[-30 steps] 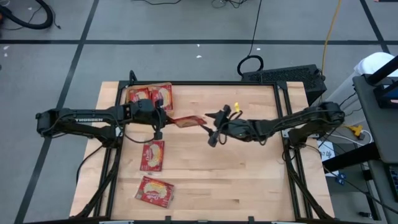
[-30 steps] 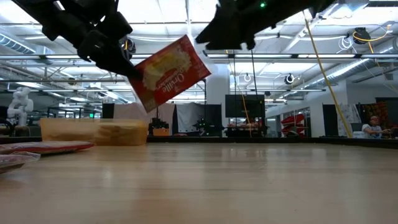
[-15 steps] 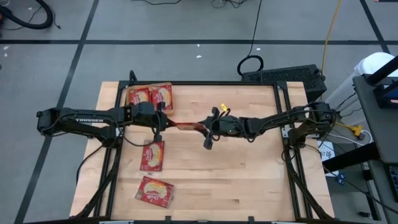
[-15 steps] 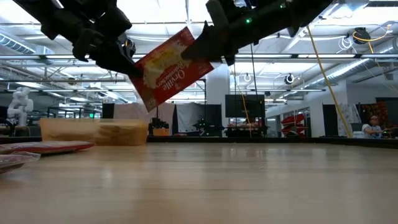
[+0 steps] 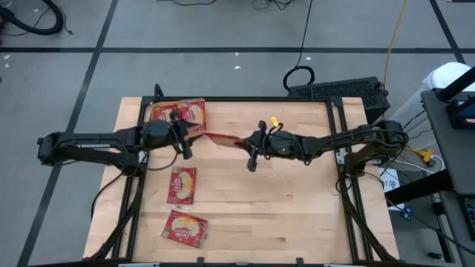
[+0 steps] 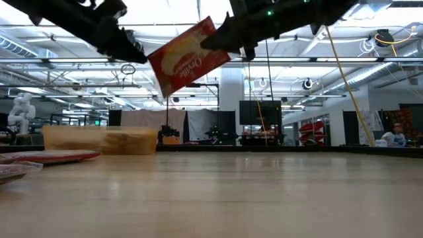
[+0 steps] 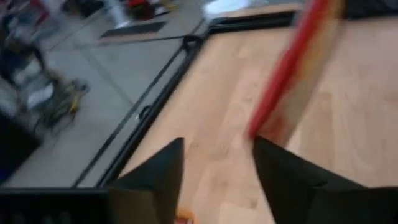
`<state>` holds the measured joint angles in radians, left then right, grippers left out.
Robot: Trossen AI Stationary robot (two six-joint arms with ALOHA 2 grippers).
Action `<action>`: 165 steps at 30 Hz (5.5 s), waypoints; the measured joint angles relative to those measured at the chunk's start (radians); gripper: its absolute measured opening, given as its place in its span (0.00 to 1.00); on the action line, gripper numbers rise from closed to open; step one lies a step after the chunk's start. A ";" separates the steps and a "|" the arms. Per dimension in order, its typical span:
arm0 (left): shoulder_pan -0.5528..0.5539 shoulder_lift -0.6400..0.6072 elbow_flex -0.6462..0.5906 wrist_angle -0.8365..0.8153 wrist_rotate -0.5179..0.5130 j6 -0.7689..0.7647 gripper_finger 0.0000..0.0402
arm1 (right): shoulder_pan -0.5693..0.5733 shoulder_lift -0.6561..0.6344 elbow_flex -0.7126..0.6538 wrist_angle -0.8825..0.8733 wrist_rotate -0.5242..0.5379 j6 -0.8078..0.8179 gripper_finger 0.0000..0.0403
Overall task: Sort popcorn bags into baskets
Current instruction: Put the red popcorn bag into the orange bin
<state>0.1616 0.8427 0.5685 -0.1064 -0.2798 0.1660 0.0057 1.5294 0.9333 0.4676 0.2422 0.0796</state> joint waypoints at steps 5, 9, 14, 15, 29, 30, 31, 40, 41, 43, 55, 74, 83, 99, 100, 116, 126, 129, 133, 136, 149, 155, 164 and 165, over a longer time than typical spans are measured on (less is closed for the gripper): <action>-0.004 -0.089 -0.007 -0.109 -0.023 -0.228 0.65 | 0.007 -0.001 -0.101 0.263 0.021 0.023 0.03; -0.038 -0.125 -0.073 -0.039 0.024 -0.302 0.68 | 0.012 -0.002 -0.166 0.508 0.040 0.007 0.03; -0.088 -0.108 -0.221 0.432 0.067 -0.284 0.64 | 0.011 -0.002 -0.174 0.683 0.044 -0.081 0.03; -0.096 -0.095 -0.254 0.546 0.077 -0.278 0.63 | 0.011 -0.002 -0.174 0.721 0.043 -0.097 0.03; -0.112 0.247 -0.249 1.226 0.202 -0.308 0.73 | 0.008 0.176 -0.057 1.082 -0.118 -0.149 0.03; -0.116 0.277 -0.235 1.269 0.222 -0.307 0.73 | 0.009 0.201 -0.036 1.100 -0.119 -0.148 0.03; -0.120 0.307 -0.221 1.317 0.239 -0.304 0.73 | 0.008 0.222 -0.013 1.099 -0.121 -0.148 0.03; -0.103 0.459 -0.081 1.420 0.427 -0.280 0.64 | -0.004 0.330 0.192 1.072 -0.199 -0.129 0.03; -0.104 0.462 -0.070 1.419 0.433 -0.279 0.61 | -0.007 0.330 0.201 1.063 -0.203 -0.124 0.03; -0.103 0.461 -0.065 1.422 0.434 -0.273 0.56 | -0.013 0.330 0.207 1.055 -0.203 -0.112 0.03; -0.055 0.440 -0.067 1.457 0.458 -0.306 0.06 | -0.017 0.329 0.207 1.004 -0.201 -0.089 0.03; 0.366 -0.206 0.087 -0.093 0.531 -0.316 0.05 | -0.015 0.327 0.204 0.389 -0.008 0.027 0.40; 0.460 -0.223 0.253 -0.711 0.305 -0.292 0.06 | -0.011 0.328 0.204 0.219 -0.010 0.032 0.41; 0.546 -0.207 0.220 -0.954 0.196 -0.409 0.06 | -0.011 0.328 0.204 0.140 -0.011 0.013 0.41; 0.552 -0.206 0.220 -0.955 0.192 -0.413 0.06 | -0.011 0.328 0.204 0.140 -0.011 0.013 0.41; 0.516 -0.236 0.173 -0.816 0.541 -0.209 0.06 | -0.098 0.328 0.204 0.238 -0.149 0.095 0.53; 0.447 -0.242 0.173 -0.808 0.650 -0.167 0.06 | -0.145 0.481 0.447 0.245 -0.351 0.084 0.69; 0.418 -0.242 0.173 -0.808 0.653 -0.166 0.06 | -0.146 0.530 0.491 0.257 -0.349 0.084 0.68; 0.379 -0.242 0.173 -0.801 0.653 -0.161 0.06 | -0.147 0.563 0.522 0.269 -0.348 0.096 0.64; 0.354 -0.242 0.173 -0.764 0.653 -0.160 0.06 | -0.147 0.587 0.535 0.277 -0.351 0.101 0.60; 0.306 -0.240 0.173 -0.631 0.592 -0.208 0.13 | -0.167 0.603 0.536 0.388 -0.508 0.090 0.04; 0.307 -0.284 0.186 -0.610 0.457 -0.234 0.37 | -0.200 0.535 0.491 0.356 -0.551 0.093 0.02; 0.300 -0.441 0.046 -0.491 0.383 -0.393 0.54 | -0.229 0.493 0.360 0.608 -0.552 0.201 0.01; 0.291 -0.464 0.005 -0.435 0.391 -0.402 0.54 | -0.227 0.494 0.361 0.624 -0.534 0.199 0.01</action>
<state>0.4524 0.3784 0.5732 -0.5414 0.1112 -0.2357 -0.2214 2.0238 1.2939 1.0920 -0.2919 0.2789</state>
